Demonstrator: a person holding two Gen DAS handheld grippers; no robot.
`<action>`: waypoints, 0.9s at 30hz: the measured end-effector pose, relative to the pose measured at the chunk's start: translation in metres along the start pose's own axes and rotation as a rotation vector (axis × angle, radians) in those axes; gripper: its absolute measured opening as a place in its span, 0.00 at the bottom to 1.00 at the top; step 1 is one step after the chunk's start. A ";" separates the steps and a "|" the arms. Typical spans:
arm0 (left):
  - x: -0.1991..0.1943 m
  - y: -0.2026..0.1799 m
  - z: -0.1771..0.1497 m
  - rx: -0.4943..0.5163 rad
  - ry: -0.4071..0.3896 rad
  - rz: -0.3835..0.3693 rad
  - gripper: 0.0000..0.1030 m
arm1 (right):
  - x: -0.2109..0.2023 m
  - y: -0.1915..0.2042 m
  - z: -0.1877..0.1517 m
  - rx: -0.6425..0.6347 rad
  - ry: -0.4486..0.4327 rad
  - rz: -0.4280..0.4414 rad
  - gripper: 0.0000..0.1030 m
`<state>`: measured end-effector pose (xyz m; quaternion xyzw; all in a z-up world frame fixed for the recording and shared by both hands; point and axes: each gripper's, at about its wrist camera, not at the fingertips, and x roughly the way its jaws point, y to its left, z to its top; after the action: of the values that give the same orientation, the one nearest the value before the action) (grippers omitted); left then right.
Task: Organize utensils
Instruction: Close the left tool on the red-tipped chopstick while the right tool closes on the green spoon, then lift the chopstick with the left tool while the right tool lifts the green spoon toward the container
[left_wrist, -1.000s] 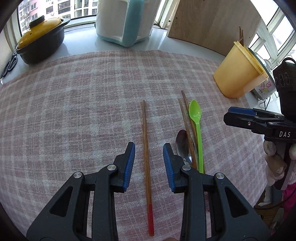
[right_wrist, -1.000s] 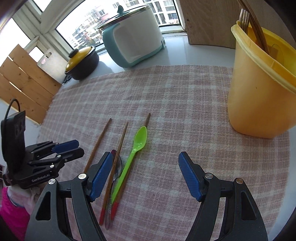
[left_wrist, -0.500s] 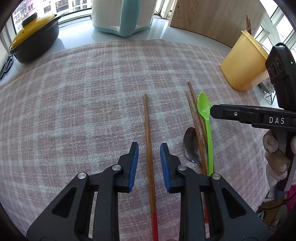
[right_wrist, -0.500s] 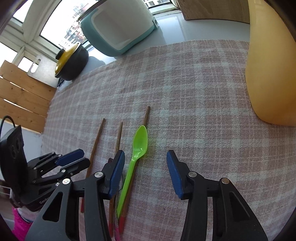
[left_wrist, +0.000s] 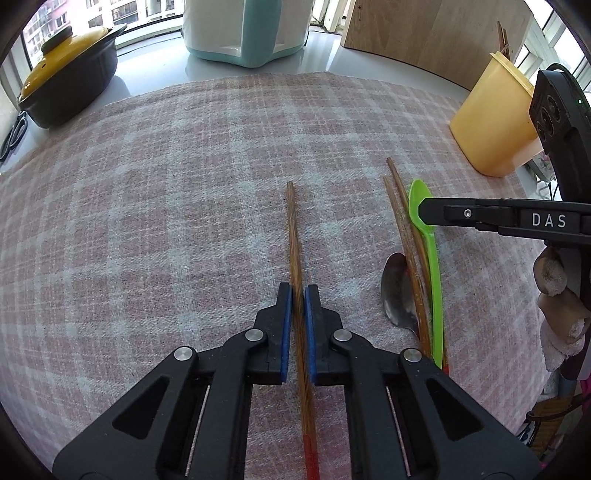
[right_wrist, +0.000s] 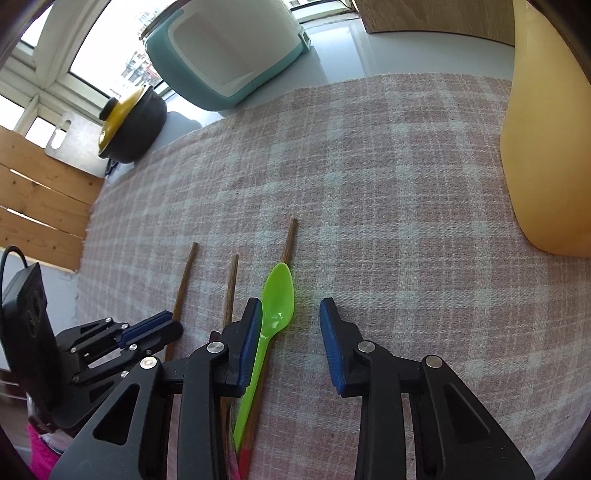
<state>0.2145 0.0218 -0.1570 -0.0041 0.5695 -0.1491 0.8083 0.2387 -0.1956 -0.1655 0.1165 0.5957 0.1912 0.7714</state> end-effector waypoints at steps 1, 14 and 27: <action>0.000 0.000 0.000 -0.001 -0.003 0.001 0.05 | 0.001 0.000 0.000 -0.003 0.004 0.001 0.18; -0.012 0.003 -0.010 -0.056 -0.039 -0.039 0.04 | -0.013 0.011 -0.003 -0.033 -0.049 0.020 0.02; -0.051 0.003 -0.011 -0.098 -0.135 -0.108 0.04 | -0.064 0.015 -0.011 -0.081 -0.149 0.010 0.01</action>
<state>0.1895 0.0385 -0.1148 -0.0845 0.5191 -0.1639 0.8346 0.2116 -0.2100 -0.1062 0.1020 0.5280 0.2097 0.8166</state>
